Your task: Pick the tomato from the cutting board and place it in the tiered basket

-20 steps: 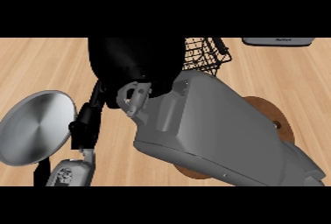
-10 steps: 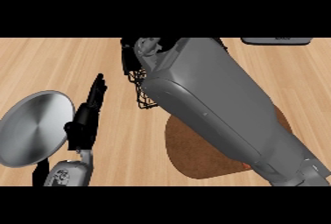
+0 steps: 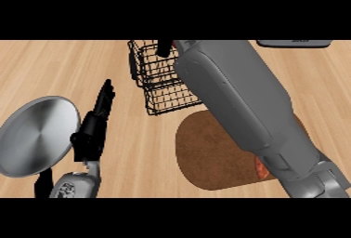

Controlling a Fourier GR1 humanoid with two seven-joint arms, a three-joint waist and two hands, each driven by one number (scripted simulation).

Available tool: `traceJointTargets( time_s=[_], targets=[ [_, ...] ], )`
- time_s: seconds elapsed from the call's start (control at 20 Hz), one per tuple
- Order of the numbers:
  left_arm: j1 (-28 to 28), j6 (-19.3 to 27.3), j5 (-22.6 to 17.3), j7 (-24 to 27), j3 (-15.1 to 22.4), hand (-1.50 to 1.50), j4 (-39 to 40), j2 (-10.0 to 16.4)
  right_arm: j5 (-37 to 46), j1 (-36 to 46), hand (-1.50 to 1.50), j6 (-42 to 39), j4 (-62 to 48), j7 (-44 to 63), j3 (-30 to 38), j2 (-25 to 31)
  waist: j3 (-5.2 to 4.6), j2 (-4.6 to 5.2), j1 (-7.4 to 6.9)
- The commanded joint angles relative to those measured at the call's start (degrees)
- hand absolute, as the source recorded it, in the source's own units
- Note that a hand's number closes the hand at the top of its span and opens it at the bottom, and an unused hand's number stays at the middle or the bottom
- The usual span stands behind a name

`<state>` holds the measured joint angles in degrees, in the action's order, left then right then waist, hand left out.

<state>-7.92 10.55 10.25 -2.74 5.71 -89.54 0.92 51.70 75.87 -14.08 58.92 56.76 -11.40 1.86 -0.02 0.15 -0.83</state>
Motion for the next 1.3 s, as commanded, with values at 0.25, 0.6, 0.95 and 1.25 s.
traceJointTargets(
  time_s=[0.25, 0.6, 0.95, 1.25],
  targets=[
    [-3.8, -0.6, -0.7, -1.2, -1.4, 0.0, 2.4, 0.2, -5.9, -3.3, -1.5, 14.2, -2.0, -1.4, 7.4, -1.8, 0.01, 0.06, 0.09],
    [-1.0, 0.1, -0.3, -1.4, -0.6, 0.0, -0.7, 0.4, -1.6, -5.8, -1.5, 24.9, 7.2, 3.5, 11.7, -0.8, 0.04, -0.49, 0.98],
    [0.7, 1.1, 0.0, -2.3, -1.3, 0.0, -2.0, 0.6, -5.9, -17.7, -1.5, 20.2, 25.1, 7.5, 19.0, 5.3, 0.09, -0.85, 2.62],
    [2.6, 0.2, -1.2, -0.5, -2.6, 0.0, -1.5, 1.3, -16.9, -36.7, -1.5, 12.3, 47.7, 3.0, 25.2, 10.3, 0.14, -1.11, 4.16]
  ],
)
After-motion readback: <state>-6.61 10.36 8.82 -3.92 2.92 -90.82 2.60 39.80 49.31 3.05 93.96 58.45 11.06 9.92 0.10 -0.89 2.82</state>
